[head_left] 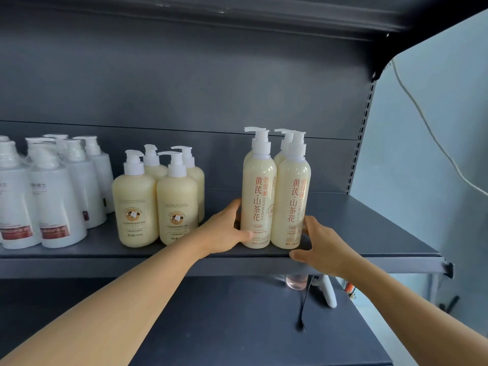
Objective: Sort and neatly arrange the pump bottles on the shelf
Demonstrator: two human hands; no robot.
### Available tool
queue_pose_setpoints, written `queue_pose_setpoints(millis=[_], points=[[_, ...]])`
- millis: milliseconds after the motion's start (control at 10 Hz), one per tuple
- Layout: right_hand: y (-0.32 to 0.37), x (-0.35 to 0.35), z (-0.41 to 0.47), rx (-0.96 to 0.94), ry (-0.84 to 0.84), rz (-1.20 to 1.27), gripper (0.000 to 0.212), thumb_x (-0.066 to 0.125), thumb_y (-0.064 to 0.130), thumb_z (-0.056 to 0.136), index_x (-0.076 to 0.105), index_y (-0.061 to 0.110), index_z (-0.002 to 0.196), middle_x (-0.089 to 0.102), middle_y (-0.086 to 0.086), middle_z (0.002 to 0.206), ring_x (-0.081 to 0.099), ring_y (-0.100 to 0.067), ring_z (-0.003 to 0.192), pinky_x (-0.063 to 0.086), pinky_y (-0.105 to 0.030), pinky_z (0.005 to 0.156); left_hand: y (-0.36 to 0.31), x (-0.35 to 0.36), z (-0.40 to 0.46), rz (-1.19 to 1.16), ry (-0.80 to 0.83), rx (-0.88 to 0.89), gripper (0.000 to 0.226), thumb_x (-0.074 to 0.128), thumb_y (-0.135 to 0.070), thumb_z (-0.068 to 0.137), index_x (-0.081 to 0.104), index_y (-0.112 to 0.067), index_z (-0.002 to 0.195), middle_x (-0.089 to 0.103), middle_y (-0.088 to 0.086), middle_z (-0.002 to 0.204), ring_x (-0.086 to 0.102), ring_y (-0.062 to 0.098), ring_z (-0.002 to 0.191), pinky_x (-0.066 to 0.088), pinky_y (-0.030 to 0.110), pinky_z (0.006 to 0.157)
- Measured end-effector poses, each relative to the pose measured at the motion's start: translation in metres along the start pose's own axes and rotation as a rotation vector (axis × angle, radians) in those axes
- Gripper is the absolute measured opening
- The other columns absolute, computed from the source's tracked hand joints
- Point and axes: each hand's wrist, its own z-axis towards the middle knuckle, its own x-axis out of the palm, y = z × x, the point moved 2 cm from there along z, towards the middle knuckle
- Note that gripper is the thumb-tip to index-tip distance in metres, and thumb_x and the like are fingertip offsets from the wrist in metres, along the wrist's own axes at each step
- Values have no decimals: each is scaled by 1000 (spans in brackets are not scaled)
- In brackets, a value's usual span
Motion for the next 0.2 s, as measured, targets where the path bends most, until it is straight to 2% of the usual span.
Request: queue_pose_setpoints(millis=[100, 200], points=[[6, -4, -13, 7, -4, -39, 64, 68, 26, 84, 32, 15, 136, 49, -3, 133, 49, -16, 106, 41, -22, 87, -5, -3, -12, 45, -21, -18, 75, 66, -21, 86, 22, -27, 147, 53, -1, 136, 52, 16, 121, 41, 38, 107], [14, -12, -29, 19, -22, -59, 68, 67, 27, 86, 28, 17, 141, 45, -4, 139, 48, -21, 120, 42, -29, 95, -11, -4, -25, 123, -66, -37, 75, 67, -25, 85, 23, -26, 146, 48, 2, 139, 49, 17, 124, 40, 35, 106]])
